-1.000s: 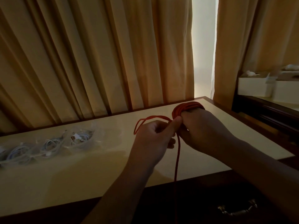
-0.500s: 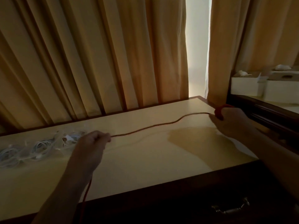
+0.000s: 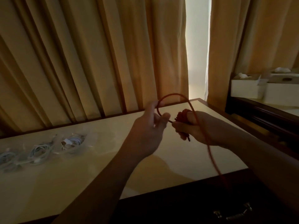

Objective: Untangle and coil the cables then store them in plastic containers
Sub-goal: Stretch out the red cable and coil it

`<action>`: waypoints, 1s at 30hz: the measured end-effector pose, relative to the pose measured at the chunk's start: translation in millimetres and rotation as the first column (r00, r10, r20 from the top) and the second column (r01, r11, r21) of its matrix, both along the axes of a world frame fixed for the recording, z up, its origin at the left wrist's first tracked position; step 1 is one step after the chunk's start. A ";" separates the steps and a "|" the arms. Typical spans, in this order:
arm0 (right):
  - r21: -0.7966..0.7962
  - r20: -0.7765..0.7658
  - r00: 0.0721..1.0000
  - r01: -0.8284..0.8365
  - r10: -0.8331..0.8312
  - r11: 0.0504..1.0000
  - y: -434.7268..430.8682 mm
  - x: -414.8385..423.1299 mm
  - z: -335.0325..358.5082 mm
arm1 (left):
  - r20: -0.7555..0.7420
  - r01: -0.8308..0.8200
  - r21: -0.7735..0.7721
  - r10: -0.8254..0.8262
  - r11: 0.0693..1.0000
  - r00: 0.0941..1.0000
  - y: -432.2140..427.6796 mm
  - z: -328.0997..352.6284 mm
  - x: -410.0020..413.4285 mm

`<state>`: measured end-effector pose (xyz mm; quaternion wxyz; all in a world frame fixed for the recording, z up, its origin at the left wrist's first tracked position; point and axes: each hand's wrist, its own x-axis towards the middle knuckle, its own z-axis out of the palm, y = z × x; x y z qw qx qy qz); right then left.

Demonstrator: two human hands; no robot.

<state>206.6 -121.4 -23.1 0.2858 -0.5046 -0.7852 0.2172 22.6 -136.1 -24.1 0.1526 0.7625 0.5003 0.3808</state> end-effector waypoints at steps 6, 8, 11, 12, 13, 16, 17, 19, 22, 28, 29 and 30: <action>0.007 0.099 0.994 0.039 -0.040 0.999 -4.0 2.7 -0.3 | 0.706 0.434 -0.156 -0.207 0.887 0.677 4.2 13.2 -7.9; 0.167 0.168 0.978 0.095 -0.124 0.981 -2.6 3.3 0.8 | 0.806 0.534 -0.221 -0.155 0.816 0.571 8.0 19.7 -11.6; 0.317 0.189 0.951 0.177 -0.245 0.932 -0.2 12.4 -0.3 | 0.657 0.436 -0.386 -0.089 0.813 0.748 13.4 23.9 -17.2; 0.307 0.215 0.942 0.187 -0.259 0.933 1.4 15.1 0.2 | 0.581 0.409 -0.421 -0.106 0.810 0.807 13.8 25.3 -19.3; 0.265 0.235 0.938 0.189 -0.254 0.945 1.8 17.2 1.5 | 0.500 0.386 -0.436 -0.137 0.813 0.855 14.8 27.0 -21.7; -0.115 0.050 0.998 0.029 -0.024 0.993 -4.8 20.3 1.2 | 0.277 0.267 -0.219 -0.202 0.939 0.939 20.5 37.5 -23.7; -0.310 -0.178 0.979 -0.150 0.098 0.939 -13.1 16.6 0.0 | 0.226 0.214 -0.086 -0.190 0.973 0.955 24.1 38.7 -21.0; -0.361 -0.705 0.679 -0.593 0.206 0.719 -31.0 2.3 -4.7 | 0.219 0.162 0.032 -0.165 0.986 0.962 26.8 34.2 -11.0; -0.015 -0.955 0.235 -0.646 0.180 0.763 -39.4 -12.2 2.2 | 0.283 0.232 -0.138 -0.187 0.963 0.941 15.6 10.3 3.6; 0.387 0.045 0.999 -0.026 0.010 0.922 -6.5 -0.2 -16.6 | -0.360 0.235 -0.189 -0.291 0.953 0.887 -19.1 21.0 -1.6; 0.334 0.007 0.998 -0.058 0.059 0.941 -7.5 -2.6 -20.2 | -0.406 0.251 -0.103 -0.271 0.962 0.873 -20.4 30.2 -5.6; 0.236 -0.088 0.990 -0.085 0.109 0.968 -12.0 -5.7 -19.2 | -0.401 0.259 -0.034 -0.250 0.965 0.881 -21.4 38.9 -10.4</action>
